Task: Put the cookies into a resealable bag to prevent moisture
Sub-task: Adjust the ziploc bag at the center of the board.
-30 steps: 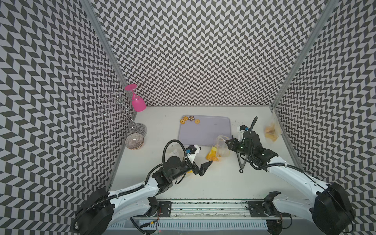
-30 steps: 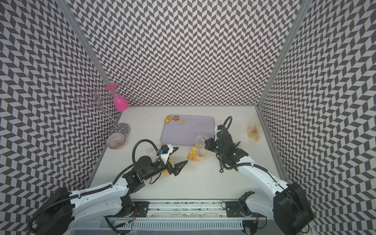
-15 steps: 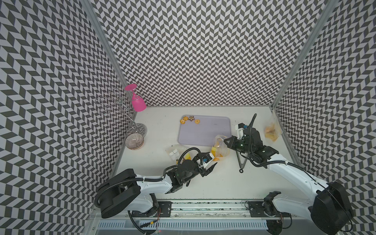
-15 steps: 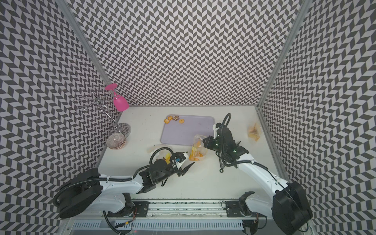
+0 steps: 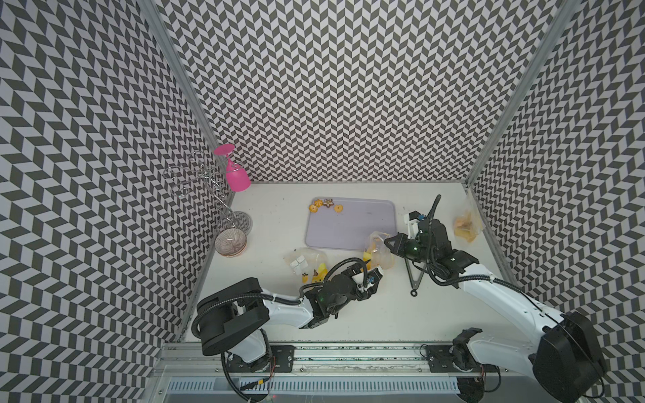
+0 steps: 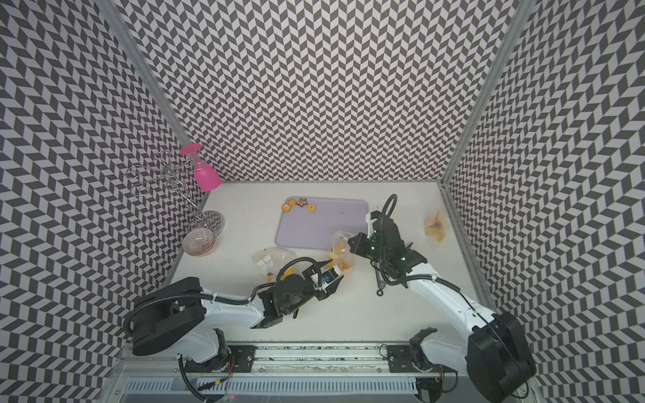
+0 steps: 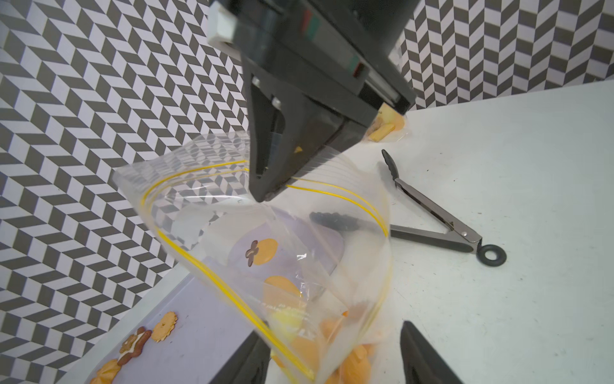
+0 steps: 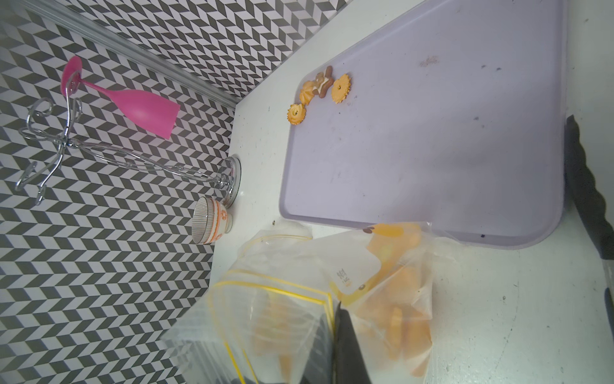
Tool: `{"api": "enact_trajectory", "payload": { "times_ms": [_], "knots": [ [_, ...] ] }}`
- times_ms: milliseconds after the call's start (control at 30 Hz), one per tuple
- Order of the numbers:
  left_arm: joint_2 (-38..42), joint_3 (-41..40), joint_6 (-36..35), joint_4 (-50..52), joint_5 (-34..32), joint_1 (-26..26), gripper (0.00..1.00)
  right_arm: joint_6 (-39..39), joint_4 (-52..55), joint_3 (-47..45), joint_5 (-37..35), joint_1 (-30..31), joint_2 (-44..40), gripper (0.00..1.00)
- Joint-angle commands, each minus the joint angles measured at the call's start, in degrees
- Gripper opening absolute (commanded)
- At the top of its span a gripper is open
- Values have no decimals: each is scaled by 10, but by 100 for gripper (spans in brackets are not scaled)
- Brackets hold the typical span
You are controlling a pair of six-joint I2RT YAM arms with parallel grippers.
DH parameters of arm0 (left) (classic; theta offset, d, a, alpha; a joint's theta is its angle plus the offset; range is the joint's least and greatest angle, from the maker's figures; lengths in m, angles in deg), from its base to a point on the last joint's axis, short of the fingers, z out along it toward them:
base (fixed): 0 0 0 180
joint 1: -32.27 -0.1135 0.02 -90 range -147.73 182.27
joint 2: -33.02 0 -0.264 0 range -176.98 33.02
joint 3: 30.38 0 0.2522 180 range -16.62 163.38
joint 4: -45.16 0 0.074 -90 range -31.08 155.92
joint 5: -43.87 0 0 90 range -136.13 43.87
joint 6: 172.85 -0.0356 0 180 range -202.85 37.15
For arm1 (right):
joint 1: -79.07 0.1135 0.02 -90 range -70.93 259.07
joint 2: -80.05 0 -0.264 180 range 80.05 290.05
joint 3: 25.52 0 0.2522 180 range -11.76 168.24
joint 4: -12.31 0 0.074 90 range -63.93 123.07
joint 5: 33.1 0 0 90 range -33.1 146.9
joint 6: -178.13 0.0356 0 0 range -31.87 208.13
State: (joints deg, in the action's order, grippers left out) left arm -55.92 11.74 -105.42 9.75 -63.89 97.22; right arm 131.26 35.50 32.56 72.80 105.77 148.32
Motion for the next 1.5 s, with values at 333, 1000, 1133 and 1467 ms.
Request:
{"api": "enact_trajectory", "payload": {
  "times_ms": [333, 1000, 1133, 1467],
  "knots": [
    [-15, 9, -47, -79, -104, 11, 31, 4, -13, 6, 3, -6, -17, 0],
    [206, 56, 55, 299, -2, -12, 0, -126, 82, 58, -184, -10, -122, 45],
    [232, 61, 93, 346, 139, -96, 0, -208, -29, 19, -83, -10, -194, 65],
    [212, 70, 46, 358, 355, -251, 0, -361, 14, -20, -79, -11, -192, 69]
  ]
}}
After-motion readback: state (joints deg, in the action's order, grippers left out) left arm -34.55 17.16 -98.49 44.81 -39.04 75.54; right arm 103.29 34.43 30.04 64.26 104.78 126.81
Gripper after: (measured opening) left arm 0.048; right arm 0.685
